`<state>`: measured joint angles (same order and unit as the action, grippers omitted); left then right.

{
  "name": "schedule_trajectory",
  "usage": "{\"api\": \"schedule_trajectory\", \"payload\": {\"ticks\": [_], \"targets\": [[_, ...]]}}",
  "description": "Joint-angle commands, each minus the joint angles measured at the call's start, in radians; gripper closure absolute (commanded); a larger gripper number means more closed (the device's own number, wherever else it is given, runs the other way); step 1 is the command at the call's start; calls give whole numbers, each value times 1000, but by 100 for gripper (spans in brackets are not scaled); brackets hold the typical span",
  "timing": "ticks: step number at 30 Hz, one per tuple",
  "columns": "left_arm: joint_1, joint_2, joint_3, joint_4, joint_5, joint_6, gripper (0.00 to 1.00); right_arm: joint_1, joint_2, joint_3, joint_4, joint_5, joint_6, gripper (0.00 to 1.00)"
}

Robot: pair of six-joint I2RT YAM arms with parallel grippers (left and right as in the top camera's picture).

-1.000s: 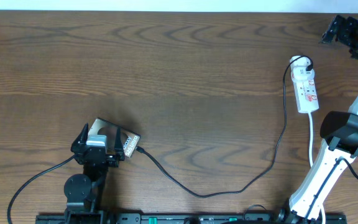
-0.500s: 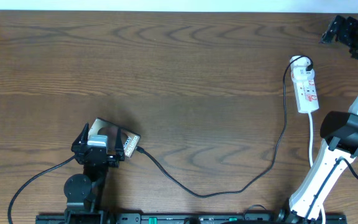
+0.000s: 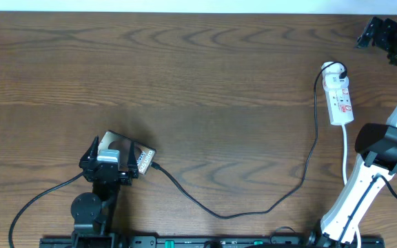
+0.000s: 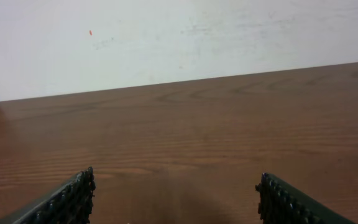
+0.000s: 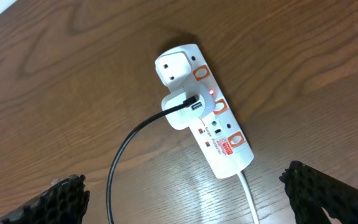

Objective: Plug charger to phone and switch on socket

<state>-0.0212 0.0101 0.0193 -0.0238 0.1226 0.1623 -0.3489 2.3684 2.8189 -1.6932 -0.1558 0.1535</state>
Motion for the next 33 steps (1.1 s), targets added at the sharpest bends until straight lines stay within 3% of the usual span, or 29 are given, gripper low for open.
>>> {"api": "schedule_trajectory", "payload": {"ticks": [1,17,33], "targets": [[5,-6,-15,-35,42,17,18,3,-8,8,-2,8,14,1],[5,-6,-15,-35,42,17,18,19,-7,8,-2,8,14,1],[5,-6,-15,-35,42,17,18,351,-11,8,-2,8,14,1]]}}
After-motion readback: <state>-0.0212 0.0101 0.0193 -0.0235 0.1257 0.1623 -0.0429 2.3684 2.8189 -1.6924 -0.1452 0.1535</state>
